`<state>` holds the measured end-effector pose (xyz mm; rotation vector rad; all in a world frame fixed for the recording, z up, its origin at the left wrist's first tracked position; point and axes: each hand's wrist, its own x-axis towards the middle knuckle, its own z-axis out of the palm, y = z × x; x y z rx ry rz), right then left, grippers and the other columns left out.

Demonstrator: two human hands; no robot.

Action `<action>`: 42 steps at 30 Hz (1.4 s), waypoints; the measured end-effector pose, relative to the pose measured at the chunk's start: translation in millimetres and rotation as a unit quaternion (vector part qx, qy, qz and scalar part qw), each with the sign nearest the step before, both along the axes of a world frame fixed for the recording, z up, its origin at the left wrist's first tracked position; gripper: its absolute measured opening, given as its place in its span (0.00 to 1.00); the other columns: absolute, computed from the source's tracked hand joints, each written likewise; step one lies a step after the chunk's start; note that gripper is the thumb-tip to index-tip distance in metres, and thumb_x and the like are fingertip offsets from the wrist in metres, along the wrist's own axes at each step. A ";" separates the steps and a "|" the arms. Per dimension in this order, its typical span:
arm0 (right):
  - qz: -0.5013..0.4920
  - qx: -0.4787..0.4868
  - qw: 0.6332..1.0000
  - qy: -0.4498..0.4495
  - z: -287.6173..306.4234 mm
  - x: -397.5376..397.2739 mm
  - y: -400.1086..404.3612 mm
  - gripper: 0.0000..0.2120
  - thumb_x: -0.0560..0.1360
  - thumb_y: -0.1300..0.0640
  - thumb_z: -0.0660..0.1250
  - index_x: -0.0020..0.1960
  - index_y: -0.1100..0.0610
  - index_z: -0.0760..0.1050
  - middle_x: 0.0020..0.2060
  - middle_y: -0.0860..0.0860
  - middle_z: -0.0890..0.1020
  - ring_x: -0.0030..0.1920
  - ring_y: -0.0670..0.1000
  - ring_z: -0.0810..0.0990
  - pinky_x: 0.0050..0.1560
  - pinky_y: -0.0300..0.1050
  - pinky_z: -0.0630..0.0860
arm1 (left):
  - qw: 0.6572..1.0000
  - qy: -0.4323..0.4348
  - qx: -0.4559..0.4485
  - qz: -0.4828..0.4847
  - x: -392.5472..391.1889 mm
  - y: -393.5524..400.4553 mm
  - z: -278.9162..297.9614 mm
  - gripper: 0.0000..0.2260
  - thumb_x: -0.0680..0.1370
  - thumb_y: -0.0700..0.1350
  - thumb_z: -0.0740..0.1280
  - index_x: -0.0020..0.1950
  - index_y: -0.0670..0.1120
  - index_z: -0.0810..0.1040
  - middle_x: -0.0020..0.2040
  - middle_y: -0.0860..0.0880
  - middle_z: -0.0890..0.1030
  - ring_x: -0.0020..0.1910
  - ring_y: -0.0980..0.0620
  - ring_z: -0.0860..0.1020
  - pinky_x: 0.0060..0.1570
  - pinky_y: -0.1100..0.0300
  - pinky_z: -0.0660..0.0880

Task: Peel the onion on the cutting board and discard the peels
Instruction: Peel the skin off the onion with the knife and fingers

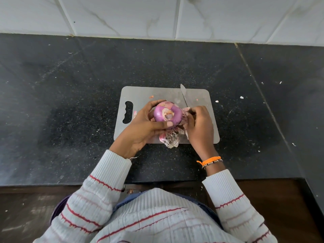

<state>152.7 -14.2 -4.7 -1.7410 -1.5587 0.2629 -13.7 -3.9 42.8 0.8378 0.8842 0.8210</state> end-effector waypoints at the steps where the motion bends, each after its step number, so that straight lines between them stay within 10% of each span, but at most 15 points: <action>1: -0.010 -0.010 1.000 -0.007 -2.7 1.6 0.0 0.05 0.78 0.61 0.62 0.51 0.61 0.74 0.49 0.55 0.77 0.47 0.53 0.76 0.39 0.43 0.70 | 1.000 -0.012 -0.002 -0.001 -0.7 0.8 0.3 0.29 0.68 0.26 0.68 0.66 0.45 0.70 0.52 0.49 0.79 0.44 0.49 0.83 0.41 0.54 0.82; 11: 0.039 0.035 0.995 0.086 14.4 -4.0 -2.9 0.06 0.77 0.64 0.63 0.49 0.61 0.78 0.44 0.53 0.80 0.45 0.46 0.77 0.43 0.29 0.71 | 1.000 -0.007 -0.027 -0.009 1.6 3.4 -0.9 0.30 0.62 0.34 0.72 0.62 0.49 0.73 0.51 0.48 0.78 0.46 0.48 0.81 0.43 0.53 0.79; 16: 0.123 0.080 0.978 0.145 32.7 -10.7 -6.7 0.06 0.75 0.62 0.66 0.50 0.61 0.80 0.45 0.52 0.80 0.48 0.48 0.80 0.48 0.44 0.79 | 0.998 0.049 0.006 0.029 4.7 3.9 -0.4 0.30 0.66 0.29 0.72 0.65 0.45 0.71 0.54 0.48 0.75 0.53 0.46 0.78 0.47 0.54 0.81; 33: 0.144 0.119 0.982 -0.003 29.8 -3.2 -4.0 0.05 0.73 0.64 0.69 0.48 0.63 0.81 0.42 0.54 0.82 0.42 0.45 0.79 0.45 0.33 0.76 | 0.988 0.148 0.028 0.044 4.6 7.7 -6.7 0.27 0.64 0.33 0.77 0.60 0.44 0.73 0.55 0.49 0.77 0.55 0.47 0.79 0.54 0.51 0.79; 42: 0.124 0.055 0.971 0.195 25.9 -6.6 -5.3 0.05 0.73 0.60 0.70 0.48 0.60 0.80 0.42 0.52 0.81 0.45 0.46 0.81 0.46 0.42 0.80 | 0.988 0.139 0.033 0.049 4.2 9.9 -9.2 0.28 0.63 0.33 0.77 0.60 0.44 0.74 0.56 0.47 0.78 0.55 0.47 0.79 0.55 0.51 0.78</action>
